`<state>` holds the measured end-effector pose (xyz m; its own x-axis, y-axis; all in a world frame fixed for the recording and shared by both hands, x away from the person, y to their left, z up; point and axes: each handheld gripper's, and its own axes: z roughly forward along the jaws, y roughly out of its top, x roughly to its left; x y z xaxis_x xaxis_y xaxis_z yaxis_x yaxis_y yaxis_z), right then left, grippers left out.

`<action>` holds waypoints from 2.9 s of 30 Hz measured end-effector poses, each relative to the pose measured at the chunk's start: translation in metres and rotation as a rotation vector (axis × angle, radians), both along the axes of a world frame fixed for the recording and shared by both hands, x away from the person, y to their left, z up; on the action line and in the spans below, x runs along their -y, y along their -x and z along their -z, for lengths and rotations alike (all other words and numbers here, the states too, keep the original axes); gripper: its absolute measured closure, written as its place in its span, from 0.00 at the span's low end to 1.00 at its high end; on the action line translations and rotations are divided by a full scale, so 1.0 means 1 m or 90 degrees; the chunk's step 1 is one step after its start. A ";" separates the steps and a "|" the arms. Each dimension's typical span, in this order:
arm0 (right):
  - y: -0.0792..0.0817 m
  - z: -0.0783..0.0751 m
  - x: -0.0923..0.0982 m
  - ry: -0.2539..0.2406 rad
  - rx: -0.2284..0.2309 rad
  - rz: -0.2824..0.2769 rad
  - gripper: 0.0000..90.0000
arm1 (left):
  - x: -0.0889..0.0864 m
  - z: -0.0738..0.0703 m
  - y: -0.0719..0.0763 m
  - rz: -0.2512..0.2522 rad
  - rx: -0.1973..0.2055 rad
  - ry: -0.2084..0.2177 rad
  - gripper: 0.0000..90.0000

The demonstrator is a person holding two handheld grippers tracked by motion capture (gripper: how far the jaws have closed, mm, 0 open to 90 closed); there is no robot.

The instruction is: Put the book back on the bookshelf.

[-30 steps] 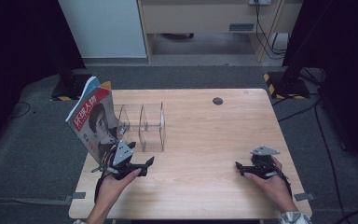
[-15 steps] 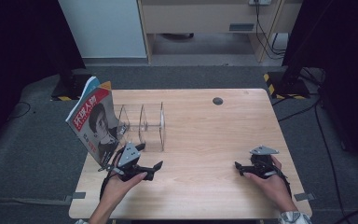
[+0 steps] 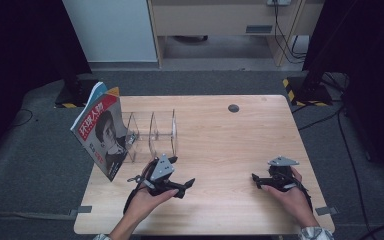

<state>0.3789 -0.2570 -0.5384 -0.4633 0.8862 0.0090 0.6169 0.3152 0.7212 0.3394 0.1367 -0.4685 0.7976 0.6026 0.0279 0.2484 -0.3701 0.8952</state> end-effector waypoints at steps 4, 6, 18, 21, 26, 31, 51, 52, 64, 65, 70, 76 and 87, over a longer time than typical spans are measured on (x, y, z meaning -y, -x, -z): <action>0.000 0.000 0.000 0.001 0.001 -0.001 0.12 | 0.014 0.004 -0.003 0.007 -0.005 -0.013 0.04; 0.000 0.000 0.000 0.001 0.002 0.002 0.12 | 0.021 0.005 -0.004 0.006 -0.010 -0.024 0.05; 0.000 0.000 0.000 0.000 0.001 0.002 0.12 | 0.062 0.020 -0.012 0.046 -0.030 -0.060 0.05; 0.000 0.000 0.000 -0.001 0.001 0.002 0.12 | 0.068 0.023 -0.013 0.047 -0.042 -0.057 0.05; 0.001 0.000 0.000 0.001 0.002 0.001 0.12 | 0.078 0.028 -0.016 0.051 -0.060 -0.069 0.05; 0.001 0.000 0.000 0.000 0.002 0.001 0.12 | 0.088 0.032 -0.022 0.051 -0.088 -0.055 0.05; 0.001 0.000 -0.001 0.000 0.000 -0.001 0.11 | 0.110 0.052 -0.044 0.026 -0.141 -0.081 0.06; 0.001 0.000 0.000 0.002 0.001 -0.002 0.11 | 0.111 0.053 -0.045 0.023 -0.143 -0.081 0.06; 0.001 0.000 0.000 0.002 0.001 -0.003 0.11 | 0.110 0.063 -0.057 -0.016 -0.152 -0.101 0.07; 0.001 0.000 0.000 0.002 0.001 -0.003 0.11 | 0.111 0.063 -0.056 -0.017 -0.149 -0.107 0.07; 0.001 0.000 0.000 0.002 0.001 -0.003 0.11 | 0.113 0.066 -0.055 -0.015 -0.148 -0.121 0.07; 0.001 0.000 0.000 0.003 0.001 -0.003 0.11 | 0.115 0.068 -0.055 -0.014 -0.147 -0.135 0.07; 0.001 0.000 -0.001 0.002 0.001 -0.004 0.11 | 0.119 0.069 -0.053 -0.030 -0.143 -0.156 0.03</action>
